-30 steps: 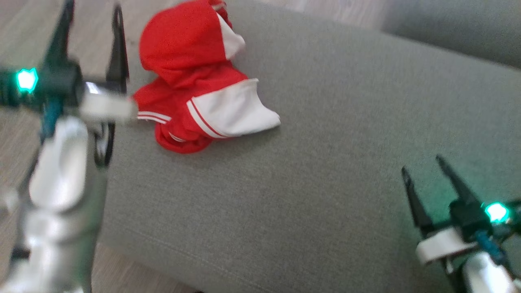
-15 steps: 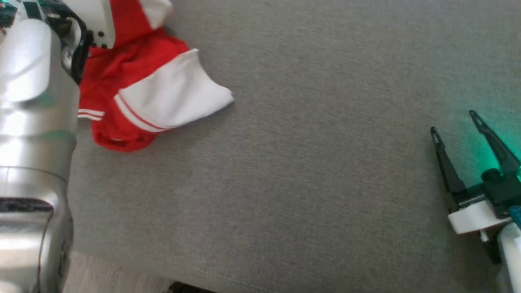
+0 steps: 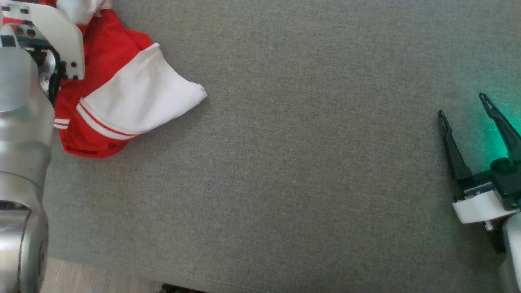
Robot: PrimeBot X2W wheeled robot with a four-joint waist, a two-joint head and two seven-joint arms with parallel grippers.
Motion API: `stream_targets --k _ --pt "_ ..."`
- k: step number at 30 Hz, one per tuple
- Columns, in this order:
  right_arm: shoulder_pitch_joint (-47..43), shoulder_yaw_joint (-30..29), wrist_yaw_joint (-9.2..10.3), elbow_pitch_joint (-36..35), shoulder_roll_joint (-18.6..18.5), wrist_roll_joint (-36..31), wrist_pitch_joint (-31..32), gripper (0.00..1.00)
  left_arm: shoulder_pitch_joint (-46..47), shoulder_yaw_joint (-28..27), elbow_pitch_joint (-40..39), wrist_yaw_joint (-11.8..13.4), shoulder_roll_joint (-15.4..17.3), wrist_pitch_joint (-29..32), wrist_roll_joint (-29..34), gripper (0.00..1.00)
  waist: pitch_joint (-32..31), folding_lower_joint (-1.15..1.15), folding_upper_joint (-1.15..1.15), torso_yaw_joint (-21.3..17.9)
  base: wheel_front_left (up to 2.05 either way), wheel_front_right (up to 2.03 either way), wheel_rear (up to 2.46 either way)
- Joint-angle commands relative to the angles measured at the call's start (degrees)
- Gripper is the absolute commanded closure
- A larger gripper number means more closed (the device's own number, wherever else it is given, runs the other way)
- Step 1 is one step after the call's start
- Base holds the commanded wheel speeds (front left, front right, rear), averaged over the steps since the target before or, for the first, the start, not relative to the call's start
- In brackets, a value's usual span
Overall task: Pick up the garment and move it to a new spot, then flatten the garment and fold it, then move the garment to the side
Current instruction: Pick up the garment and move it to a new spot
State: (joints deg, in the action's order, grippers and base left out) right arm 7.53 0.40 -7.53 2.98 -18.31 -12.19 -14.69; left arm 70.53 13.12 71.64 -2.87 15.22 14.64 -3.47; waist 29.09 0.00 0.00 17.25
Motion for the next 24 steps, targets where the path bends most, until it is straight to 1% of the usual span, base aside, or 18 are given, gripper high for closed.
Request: stream_targets --k 1,6,7,12,15,18,21,24 --pt "0.03 1.64 0.04 -0.44 0.64 -0.12 -0.30 0.00 2.04 -0.17 -2.36 0.12 4.39 -3.49 0.57 1.00 -1.31 0.00 0.00 0.11 0.00 0.00 0.00" --pt "1.47 3.71 0.04 0.78 3.55 0.22 -0.30 0.00 4.75 2.22 -3.66 -1.85 6.31 -9.27 2.11 1.00 -6.09 0.00 0.00 -1.45 0.00 0.00 0.00" --pt "1.47 3.71 0.04 0.78 3.55 0.22 -0.30 0.00 4.75 2.22 -3.66 -1.85 6.31 -9.27 2.11 1.00 -6.09 0.00 0.00 -1.45 0.00 0.00 0.00" --pt "1.34 5.63 0.04 2.04 7.49 1.09 -0.30 0.00 7.93 5.07 -5.51 -3.58 7.13 -13.98 3.36 1.00 -13.09 0.00 0.00 -4.99 0.00 0.00 0.00" --pt "0.34 6.01 0.04 2.67 9.62 1.48 -0.30 0.00 9.41 7.56 -6.82 -4.22 6.72 -15.86 4.21 1.00 -17.46 0.00 0.00 -8.10 0.00 0.00 0.00" --pt "-1.18 5.89 0.04 3.10 11.48 1.86 -0.30 0.00 10.17 10.37 -8.16 -4.54 5.04 -16.83 3.66 1.00 -21.56 0.00 0.00 -11.75 0.00 0.00 0.00" --pt "-2.47 5.92 0.04 3.62 12.98 2.37 -0.30 0.00 9.52 14.88 -9.67 -4.58 2.99 -17.13 0.80 1.00 -25.27 0.00 0.00 -16.26 0.00 0.00 0.00" --pt "-3.28 6.81 0.04 3.72 14.03 2.91 -0.30 0.00 8.05 19.64 -12.14 -4.59 1.93 -16.62 -4.28 1.00 -27.85 0.00 0.00 -21.24 0.00 0.00 0.00"
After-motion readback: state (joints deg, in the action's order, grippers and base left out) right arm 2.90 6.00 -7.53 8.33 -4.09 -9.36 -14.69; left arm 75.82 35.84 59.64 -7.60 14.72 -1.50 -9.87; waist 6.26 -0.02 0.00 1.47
